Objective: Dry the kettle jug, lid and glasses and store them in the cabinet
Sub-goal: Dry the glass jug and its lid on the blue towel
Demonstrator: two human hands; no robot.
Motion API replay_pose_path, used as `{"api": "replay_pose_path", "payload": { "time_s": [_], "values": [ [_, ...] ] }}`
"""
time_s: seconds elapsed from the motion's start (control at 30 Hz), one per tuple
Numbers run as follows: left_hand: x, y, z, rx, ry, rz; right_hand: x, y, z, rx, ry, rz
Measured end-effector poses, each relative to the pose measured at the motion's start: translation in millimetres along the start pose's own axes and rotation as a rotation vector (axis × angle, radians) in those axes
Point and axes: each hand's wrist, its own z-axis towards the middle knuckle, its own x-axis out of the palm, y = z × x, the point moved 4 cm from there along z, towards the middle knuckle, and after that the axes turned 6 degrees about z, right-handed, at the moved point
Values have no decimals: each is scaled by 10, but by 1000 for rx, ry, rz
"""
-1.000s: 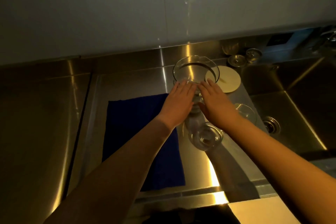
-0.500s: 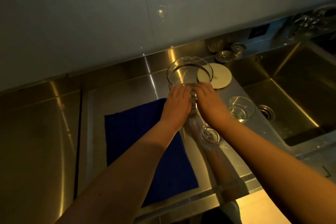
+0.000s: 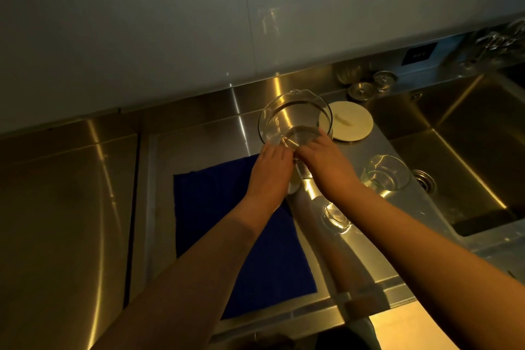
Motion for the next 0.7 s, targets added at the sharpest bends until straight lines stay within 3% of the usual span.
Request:
{"api": "replay_pose_path", "payload": {
  "time_s": [0.1, 0.3, 0.4, 0.53, 0.7],
  "values": [
    [-36, 101, -90, -69, -37, -81, 0, 150, 19, -81, -28, -46],
    [-103, 219, -240, -137, -41, -178, 106, 322, 2, -99, 78, -106],
    [-124, 285, -295, -102, -14, -157, 138, 372, -26, -116, 53, -147],
    [-132, 377, -397, -44, 68, -111, 64, 350, -17, -5, 0, -104],
    [-157, 413, -533, 7, 145, -78, 159, 470, 21, 36, 131, -95]
  ]
}}
